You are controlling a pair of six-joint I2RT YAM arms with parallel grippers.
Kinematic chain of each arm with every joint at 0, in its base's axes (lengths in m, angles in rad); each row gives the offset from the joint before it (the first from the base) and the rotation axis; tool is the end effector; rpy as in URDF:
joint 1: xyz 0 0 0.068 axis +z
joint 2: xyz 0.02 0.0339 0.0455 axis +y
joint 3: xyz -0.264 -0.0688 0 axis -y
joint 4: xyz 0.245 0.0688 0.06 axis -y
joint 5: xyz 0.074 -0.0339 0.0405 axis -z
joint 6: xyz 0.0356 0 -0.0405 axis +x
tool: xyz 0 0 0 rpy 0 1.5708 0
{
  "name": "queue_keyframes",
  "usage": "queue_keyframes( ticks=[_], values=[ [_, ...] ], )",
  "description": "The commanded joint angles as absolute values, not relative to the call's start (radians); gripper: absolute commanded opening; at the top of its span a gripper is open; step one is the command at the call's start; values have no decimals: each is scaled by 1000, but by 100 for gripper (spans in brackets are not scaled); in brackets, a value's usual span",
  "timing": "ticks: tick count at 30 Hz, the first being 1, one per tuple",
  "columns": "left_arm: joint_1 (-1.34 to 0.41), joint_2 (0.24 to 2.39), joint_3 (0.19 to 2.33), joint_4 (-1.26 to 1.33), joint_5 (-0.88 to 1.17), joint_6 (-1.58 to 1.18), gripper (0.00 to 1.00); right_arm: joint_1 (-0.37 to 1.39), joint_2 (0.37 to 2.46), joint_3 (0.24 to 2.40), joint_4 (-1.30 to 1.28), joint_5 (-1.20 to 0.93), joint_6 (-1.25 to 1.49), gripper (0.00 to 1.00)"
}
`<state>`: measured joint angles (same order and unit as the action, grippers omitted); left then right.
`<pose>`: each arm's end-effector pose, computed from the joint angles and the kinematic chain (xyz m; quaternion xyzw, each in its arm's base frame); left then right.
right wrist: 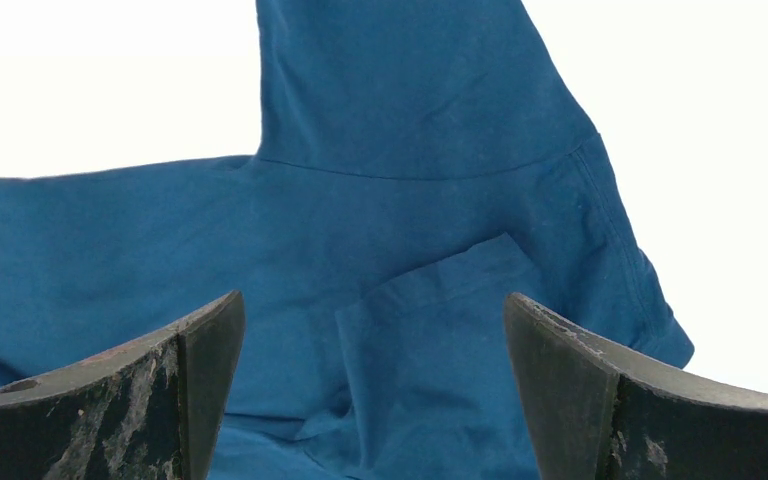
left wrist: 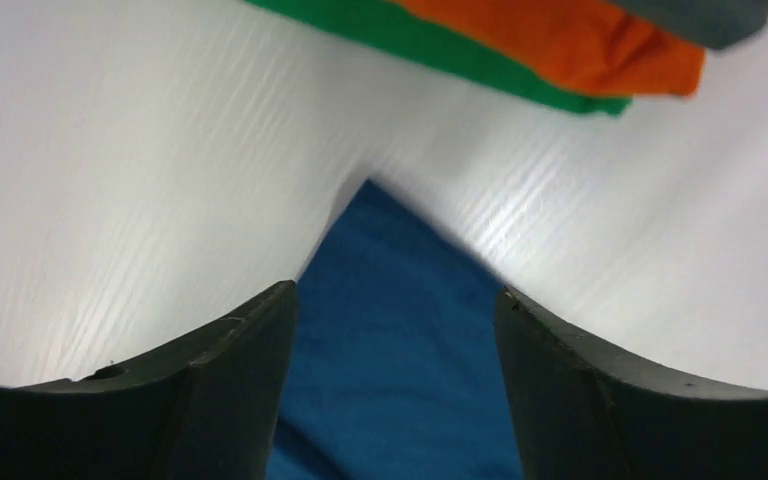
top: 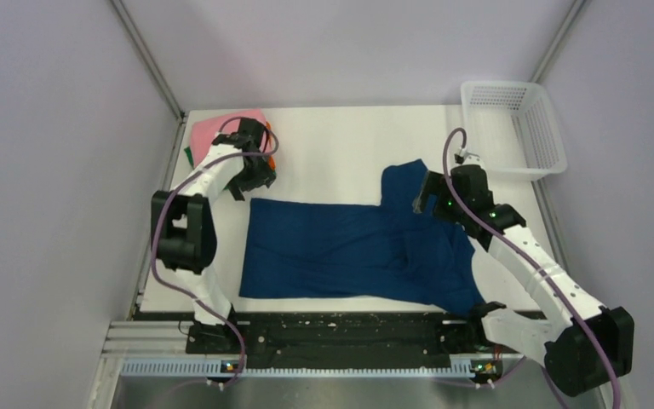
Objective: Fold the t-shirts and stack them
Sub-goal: Grab the side of the flattened tshirt furthest away from the robot with both arms
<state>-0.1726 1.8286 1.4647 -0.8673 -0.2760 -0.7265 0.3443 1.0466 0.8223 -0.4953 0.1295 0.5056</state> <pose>0.3698 -0.0546 0.2356 -0.2893 0.9327 0.0494 0.2097 0.2108 0.0707 0.2740 0.0998 0.9038 0.1162 0.3997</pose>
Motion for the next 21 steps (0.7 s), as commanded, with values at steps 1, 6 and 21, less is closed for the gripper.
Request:
queue_keyframes(
  ticks=[1,6,21],
  values=[
    [-161,1970,1616,-935,-380,-739,75,338,1110,877,-457,162,452,99],
    [-158,2056,1610,-923,-390,-780,69,321,1170,873,-449,162,442,99],
    [-160,2112,1584,-998,-368,-859,0,291,1349,986,-363,159,402,99]
  ],
)
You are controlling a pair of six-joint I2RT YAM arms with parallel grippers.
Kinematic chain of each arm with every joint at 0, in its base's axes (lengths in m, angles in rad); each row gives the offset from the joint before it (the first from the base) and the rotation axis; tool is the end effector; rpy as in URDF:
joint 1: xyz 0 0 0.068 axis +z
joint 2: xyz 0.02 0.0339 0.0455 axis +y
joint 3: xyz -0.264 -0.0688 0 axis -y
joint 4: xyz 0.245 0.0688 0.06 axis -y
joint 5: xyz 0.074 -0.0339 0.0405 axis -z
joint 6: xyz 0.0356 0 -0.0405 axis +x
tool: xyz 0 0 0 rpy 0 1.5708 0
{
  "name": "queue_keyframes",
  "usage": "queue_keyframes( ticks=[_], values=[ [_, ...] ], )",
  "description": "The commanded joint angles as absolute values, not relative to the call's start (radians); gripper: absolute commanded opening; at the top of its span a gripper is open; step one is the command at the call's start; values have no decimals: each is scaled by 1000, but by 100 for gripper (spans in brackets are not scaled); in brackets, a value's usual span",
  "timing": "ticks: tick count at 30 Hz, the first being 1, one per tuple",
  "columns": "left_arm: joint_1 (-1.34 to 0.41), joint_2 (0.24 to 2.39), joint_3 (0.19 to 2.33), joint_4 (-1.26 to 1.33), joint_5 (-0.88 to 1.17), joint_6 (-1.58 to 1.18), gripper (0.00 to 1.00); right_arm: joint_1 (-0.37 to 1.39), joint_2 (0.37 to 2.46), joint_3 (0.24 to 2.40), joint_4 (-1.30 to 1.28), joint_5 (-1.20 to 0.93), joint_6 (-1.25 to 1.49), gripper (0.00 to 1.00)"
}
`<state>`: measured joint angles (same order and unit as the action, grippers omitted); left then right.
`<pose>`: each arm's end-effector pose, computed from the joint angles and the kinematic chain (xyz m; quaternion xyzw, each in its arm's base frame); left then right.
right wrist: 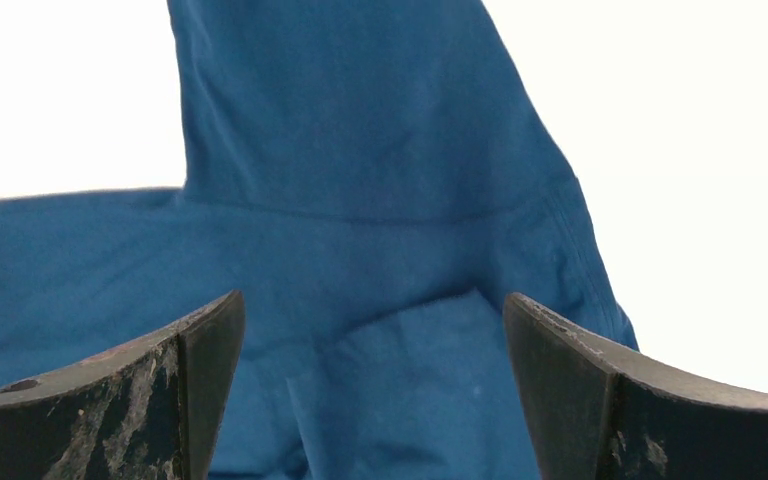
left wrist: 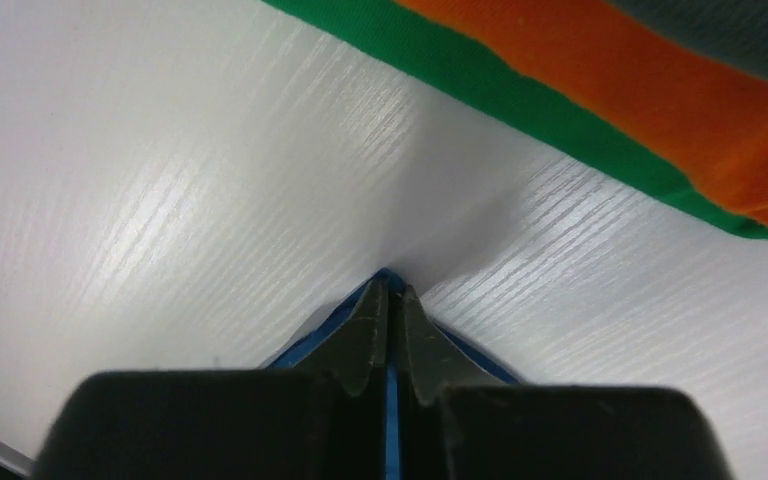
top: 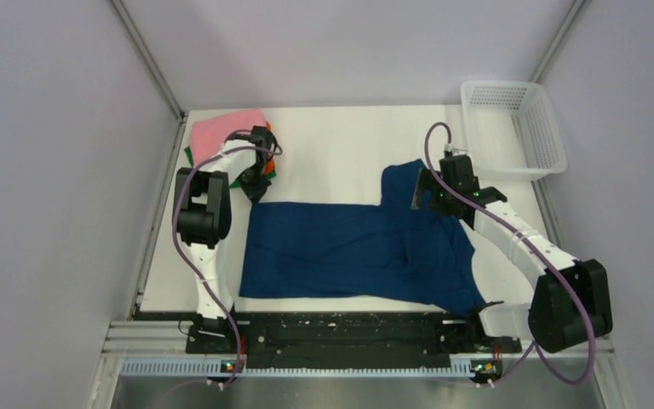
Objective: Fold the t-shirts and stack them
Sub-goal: Grab the side of the flattened tshirt furthest away from the robot with both arms, then fold the other side of the tshirt into a rectangle
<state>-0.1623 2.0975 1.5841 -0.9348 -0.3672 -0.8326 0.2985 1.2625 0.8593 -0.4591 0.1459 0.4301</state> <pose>0.4054 -0.0534 0.1672 -0.3333 0.9231 0.1314 0.1399 0.2499 0.0715 0.2412 0.0867 0.9317 0.0594 0.3476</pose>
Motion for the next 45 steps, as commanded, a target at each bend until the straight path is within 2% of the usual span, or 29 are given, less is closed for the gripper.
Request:
queue_keyframes(
  ticks=[1,4,11,15,19,23,27,29,30,32,34,38,45],
  values=[
    [-161,2105,1576,-995,-361,-858,0,291,1387,1024,-348,158,392,98],
    [-161,2073,1566,-995,-350,-851,0,293,1549,1185,-349,169,380,93],
    [-174,1991,1545,-981,-294,-851,0,305,1973,1566,-449,368,441,79],
    [-188,1967,1538,-979,-287,-853,0,306,2160,1759,-525,413,471,77],
    [-192,1953,1527,-980,-280,-854,0,324,2253,1835,-586,423,471,76],
    [-192,1941,1512,-974,-280,-850,0,342,2220,1730,-597,433,497,71],
    [-193,1930,1501,-969,-267,-849,0,346,2131,1568,-532,432,545,57],
    [-193,1918,1492,-961,-260,-845,0,347,2095,1501,-495,442,565,44],
    [-193,1913,1492,-961,-258,-843,0,346,2083,1488,-476,446,570,31],
    [-193,1902,1491,-961,-256,-836,0,347,2064,1484,-431,448,551,12],
    [-193,1889,1490,-961,-254,-830,0,347,2039,1500,-385,449,508,0],
    [-193,1845,1464,-954,-247,-824,0,353,1901,1460,-359,490,449,0],
    [-193,1750,1374,-909,-216,-804,0,395,1550,1129,-360,496,447,0]
  ],
)
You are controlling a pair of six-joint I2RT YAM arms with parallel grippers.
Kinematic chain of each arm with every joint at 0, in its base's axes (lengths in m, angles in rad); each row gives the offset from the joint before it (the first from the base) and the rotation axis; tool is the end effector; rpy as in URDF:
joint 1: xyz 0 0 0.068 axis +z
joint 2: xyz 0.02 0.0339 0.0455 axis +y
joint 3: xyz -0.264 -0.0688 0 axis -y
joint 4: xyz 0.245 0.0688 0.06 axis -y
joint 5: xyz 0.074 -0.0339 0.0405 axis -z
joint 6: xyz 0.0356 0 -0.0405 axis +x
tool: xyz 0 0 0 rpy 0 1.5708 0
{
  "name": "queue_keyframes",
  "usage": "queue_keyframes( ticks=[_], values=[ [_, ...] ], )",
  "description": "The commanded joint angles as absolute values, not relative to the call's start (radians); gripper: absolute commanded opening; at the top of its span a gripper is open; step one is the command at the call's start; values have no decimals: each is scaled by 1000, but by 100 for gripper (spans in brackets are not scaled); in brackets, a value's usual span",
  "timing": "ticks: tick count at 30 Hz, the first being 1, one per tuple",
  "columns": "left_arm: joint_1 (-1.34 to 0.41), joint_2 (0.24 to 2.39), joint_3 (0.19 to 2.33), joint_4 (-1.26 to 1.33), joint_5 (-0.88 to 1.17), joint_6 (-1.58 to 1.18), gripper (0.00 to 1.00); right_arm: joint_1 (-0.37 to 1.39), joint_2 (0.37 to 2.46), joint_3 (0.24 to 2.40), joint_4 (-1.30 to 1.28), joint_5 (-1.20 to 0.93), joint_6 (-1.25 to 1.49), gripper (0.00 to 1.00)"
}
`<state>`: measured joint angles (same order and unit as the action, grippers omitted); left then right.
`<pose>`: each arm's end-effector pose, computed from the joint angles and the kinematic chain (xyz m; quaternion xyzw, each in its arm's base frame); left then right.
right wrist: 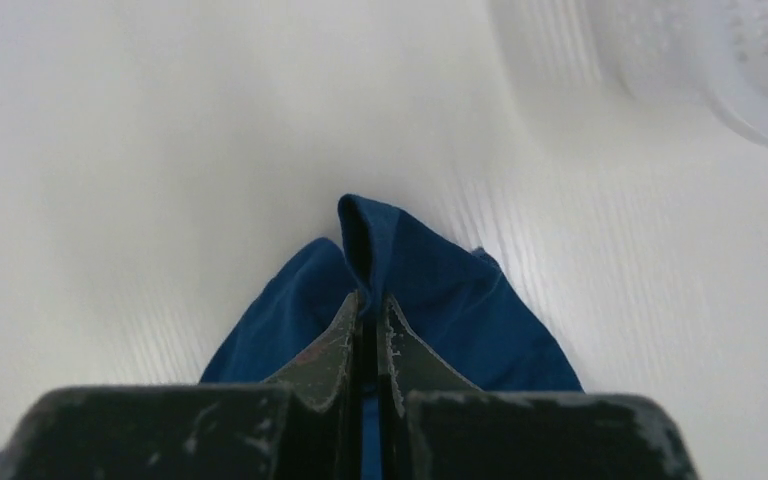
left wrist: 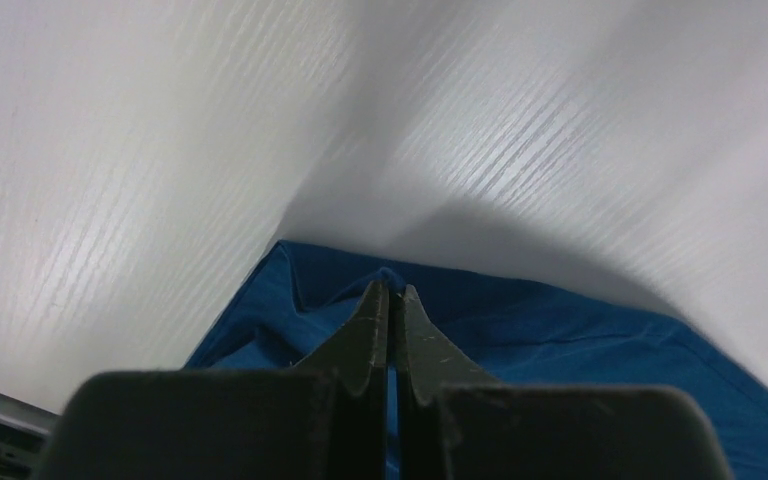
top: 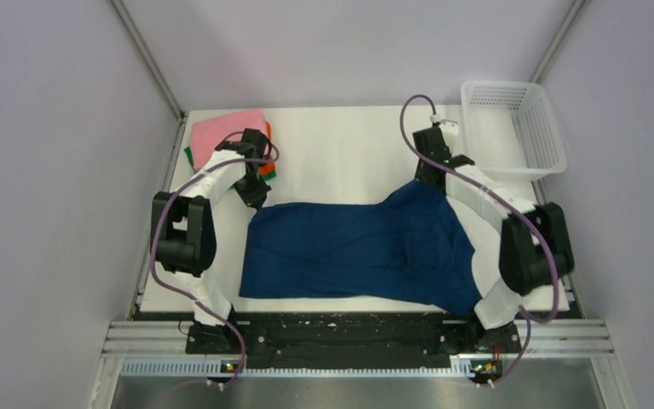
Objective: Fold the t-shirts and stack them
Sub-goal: Fold the other side of the tshirt into a rectangle
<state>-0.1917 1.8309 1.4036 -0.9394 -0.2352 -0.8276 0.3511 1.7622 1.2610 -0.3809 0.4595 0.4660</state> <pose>0.3528 -0.0600 0.2153 -0.3202 0.9347 0.0525 0.1453 0.3634 0.1163 0.2258 0.1294 0.9106 -0.0661 0.3868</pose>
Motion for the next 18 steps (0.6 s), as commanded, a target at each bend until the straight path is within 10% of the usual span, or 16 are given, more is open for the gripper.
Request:
queue_keyframes(
  ticks=[1,18],
  values=[
    [-193,1739,1366,-909,-215,-801,0,402,1505,1098,-376,501,447,0],
    [-195,1420,1037,-830,-194,-798,0,657,955,838,-823,472,637,0]
  ],
)
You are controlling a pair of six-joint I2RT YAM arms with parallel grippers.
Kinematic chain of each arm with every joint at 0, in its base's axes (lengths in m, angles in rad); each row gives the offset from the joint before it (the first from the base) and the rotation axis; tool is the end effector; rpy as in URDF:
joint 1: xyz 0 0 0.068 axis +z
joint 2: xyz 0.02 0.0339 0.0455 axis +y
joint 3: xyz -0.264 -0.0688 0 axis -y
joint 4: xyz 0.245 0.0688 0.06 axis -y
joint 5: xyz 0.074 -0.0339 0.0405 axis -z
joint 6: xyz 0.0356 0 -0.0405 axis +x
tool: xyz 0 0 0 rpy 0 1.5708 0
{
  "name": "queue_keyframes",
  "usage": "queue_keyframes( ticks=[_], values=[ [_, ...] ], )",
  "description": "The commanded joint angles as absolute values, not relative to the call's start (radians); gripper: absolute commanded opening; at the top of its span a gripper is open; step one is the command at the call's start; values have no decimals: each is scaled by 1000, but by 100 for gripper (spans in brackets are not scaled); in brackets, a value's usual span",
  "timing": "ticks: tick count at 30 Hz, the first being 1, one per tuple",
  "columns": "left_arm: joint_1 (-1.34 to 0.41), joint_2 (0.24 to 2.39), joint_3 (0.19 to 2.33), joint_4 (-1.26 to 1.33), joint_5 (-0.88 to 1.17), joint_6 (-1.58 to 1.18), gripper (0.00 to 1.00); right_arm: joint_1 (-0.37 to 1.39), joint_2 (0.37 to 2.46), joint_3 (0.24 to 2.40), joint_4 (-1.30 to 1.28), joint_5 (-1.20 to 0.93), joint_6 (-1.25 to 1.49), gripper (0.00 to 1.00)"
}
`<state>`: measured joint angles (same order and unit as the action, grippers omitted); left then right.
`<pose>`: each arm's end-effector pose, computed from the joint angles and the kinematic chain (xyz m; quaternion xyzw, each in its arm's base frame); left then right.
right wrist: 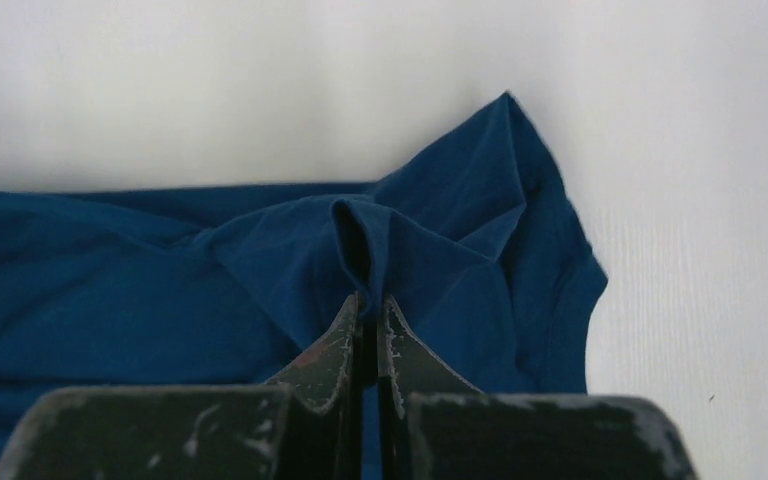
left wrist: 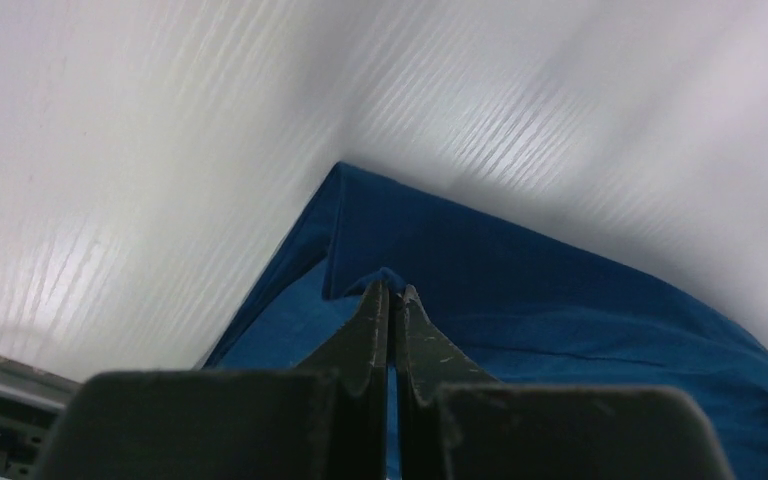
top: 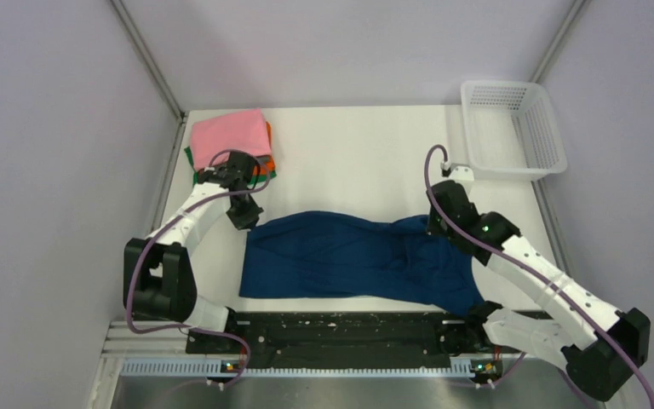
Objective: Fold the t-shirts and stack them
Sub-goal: Fold the other side of the tshirt into a rectangle
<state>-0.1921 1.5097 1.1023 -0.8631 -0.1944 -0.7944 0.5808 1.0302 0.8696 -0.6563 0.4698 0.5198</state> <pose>0.2809 -0.0476 0.2310 -0.3058 0.9355 0.0140 0.1766 0.1827 0.1006 0.2828 0.0581 0.9065 0.0027 0.4183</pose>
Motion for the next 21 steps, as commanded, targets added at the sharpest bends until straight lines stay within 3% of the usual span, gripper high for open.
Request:
queue_keyframes(
  ticks=[1,4,6,11,12,15,16,18,21],
  values=[
    [-195,1407,1014,-838,-203,-803,0,685,941,825,-862,462,682,0],
    [-195,1364,952,-847,-235,-825,0,813,917,775,-999,420,870,1],
    [-194,1336,913,-853,-258,-840,0,920,916,725,-1085,388,1020,8],
    [-193,1311,866,-895,-335,-869,3,1065,928,643,-1171,292,1236,48],
    [-193,1313,866,-913,-356,-882,10,1067,922,644,-1174,303,1238,56],
    [-192,1308,882,-942,-380,-886,46,1067,879,693,-1184,390,1227,66],
    [-192,1303,896,-953,-387,-890,53,1067,854,714,-1176,420,1219,71],
    [-190,1294,933,-986,-409,-906,64,1067,789,747,-1136,474,1174,81],
    [-191,1270,1003,-1026,-368,-896,68,1066,722,765,-1042,521,1085,93]
  ],
)
